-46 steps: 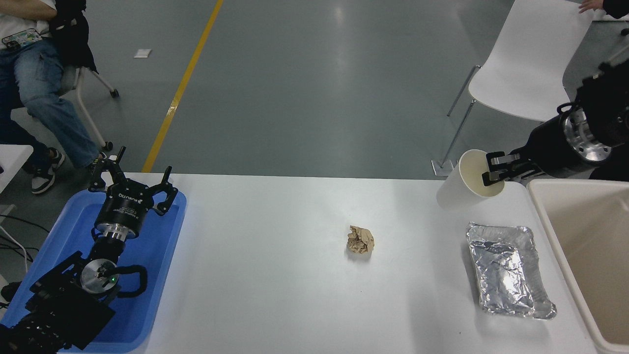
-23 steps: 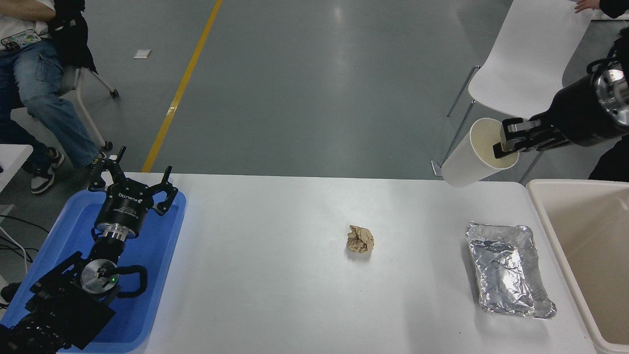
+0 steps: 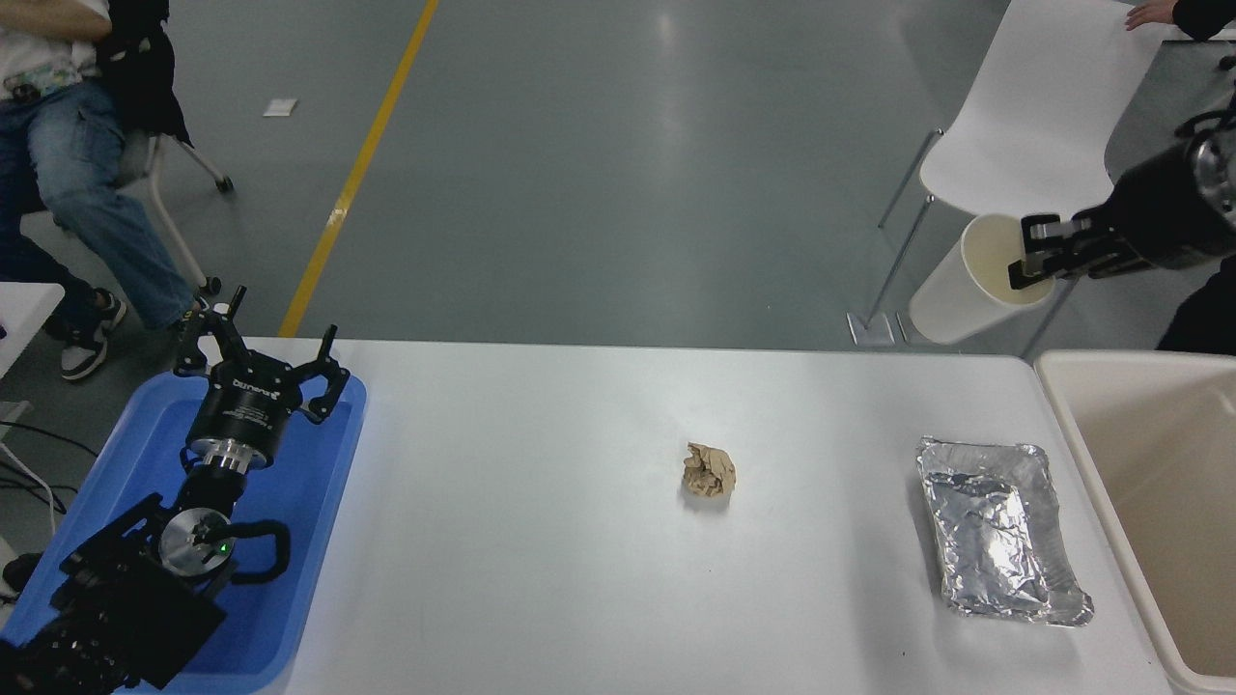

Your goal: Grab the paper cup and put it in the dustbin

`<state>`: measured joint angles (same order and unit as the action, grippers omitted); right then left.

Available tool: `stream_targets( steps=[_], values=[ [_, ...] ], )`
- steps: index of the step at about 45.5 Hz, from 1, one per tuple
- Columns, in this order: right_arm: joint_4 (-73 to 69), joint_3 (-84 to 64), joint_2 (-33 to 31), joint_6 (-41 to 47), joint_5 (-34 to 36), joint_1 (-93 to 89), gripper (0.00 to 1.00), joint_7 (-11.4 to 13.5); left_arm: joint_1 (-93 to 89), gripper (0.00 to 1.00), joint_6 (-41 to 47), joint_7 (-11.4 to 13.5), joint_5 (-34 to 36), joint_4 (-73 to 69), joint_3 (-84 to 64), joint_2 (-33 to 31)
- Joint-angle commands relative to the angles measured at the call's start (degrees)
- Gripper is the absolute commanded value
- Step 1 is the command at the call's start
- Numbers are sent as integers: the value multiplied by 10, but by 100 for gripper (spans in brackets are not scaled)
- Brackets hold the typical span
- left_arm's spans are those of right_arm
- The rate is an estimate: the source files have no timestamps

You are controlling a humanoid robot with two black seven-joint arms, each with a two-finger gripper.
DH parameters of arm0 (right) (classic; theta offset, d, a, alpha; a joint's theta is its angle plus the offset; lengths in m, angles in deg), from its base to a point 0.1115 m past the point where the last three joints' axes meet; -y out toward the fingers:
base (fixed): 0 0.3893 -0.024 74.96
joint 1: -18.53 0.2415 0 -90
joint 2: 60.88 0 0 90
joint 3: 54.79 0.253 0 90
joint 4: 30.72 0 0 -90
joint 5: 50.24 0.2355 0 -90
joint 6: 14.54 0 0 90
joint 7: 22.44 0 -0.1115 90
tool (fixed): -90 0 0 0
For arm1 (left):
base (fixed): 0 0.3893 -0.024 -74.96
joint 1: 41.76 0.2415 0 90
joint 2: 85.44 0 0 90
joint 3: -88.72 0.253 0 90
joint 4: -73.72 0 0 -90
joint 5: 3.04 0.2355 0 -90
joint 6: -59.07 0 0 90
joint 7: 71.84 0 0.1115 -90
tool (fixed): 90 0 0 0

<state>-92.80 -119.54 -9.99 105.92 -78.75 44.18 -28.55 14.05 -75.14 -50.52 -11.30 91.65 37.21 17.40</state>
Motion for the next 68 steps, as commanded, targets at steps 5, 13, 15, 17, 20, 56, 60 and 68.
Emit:
stream_targets(
  steps=[5,13,15,17,20,56,60,68],
  values=[
    [331,30,-3,-28,56,-276,0,1,0,100,0,0,0,0,0,0],
    [484,68,1,-58,102,-429,0,2,0,100,0,0,0,0,0,0],
    [513,81,3,-67,111,-464,0,2,0,100,0,-1,0,0,0,0],
    [539,98,7,-78,117,-496,0,2,0,100,0,0,0,1,0,0],
    [573,123,20,-100,120,-539,0,4,0,100,-1,0,0,0,0,0],
    [620,374,124,-335,123,-803,0,73,0,100,0,0,0,0,0,0],
    [620,383,129,-335,123,-812,0,73,0,100,0,0,0,0,0,0],
    [619,384,132,-335,126,-816,0,73,0,100,0,-1,0,0,0,0]
  ],
)
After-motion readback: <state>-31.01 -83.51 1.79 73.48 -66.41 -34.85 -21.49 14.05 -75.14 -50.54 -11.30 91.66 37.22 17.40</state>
